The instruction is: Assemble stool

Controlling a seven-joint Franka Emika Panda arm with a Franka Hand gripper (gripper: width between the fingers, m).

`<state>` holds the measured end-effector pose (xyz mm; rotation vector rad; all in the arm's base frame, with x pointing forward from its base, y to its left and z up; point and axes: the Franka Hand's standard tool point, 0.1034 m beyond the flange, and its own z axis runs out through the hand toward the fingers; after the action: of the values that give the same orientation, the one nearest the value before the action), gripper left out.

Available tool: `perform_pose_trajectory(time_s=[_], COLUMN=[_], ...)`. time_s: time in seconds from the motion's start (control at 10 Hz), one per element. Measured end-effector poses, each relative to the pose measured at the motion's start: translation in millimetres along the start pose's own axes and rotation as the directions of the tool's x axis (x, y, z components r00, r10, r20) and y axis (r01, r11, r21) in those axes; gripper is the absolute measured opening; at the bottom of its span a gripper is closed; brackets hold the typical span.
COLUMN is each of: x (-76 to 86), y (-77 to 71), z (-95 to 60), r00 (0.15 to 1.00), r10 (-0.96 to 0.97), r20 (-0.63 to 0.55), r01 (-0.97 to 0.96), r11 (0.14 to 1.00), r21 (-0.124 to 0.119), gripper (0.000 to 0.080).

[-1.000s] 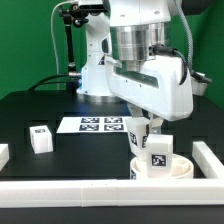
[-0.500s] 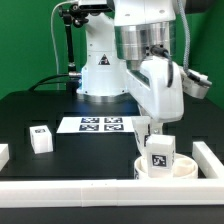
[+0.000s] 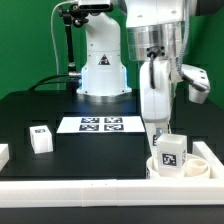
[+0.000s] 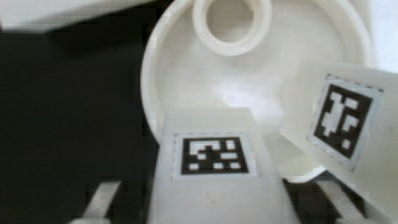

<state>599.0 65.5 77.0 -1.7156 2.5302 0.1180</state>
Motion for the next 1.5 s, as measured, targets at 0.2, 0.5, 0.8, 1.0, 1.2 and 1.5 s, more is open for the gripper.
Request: perform_pose_trajectory(time_s=[0.2,0.5,0.8,1.0,1.2,1.5], x=[-3.7,-5.9,-5.7,-5.9,-6.3,-10.6], y=[1.7,2.1,2.3,2.3,-0.4,-7.5], z=[0.1,-0.6,-0.4,-0.6,-7.7,-23.8], r00=[0.998,0.992,0.989,0.994,0.998,0.996], r10=[0.066,0.127,0.143,0.1,0.04,0.009], r20=[0.001,0.022,0.038,0.039,0.056,0.09], r01=[-0.066,-0.127,-0.143,-0.1,-0.04,-0.012], r11=[0.998,0.992,0.99,0.995,0.999,0.999], r21=[0.002,0.0,-0.005,-0.004,0.001,0.031], gripper=[0.034,0.034,0.034,0.043,0.0591,0.0648])
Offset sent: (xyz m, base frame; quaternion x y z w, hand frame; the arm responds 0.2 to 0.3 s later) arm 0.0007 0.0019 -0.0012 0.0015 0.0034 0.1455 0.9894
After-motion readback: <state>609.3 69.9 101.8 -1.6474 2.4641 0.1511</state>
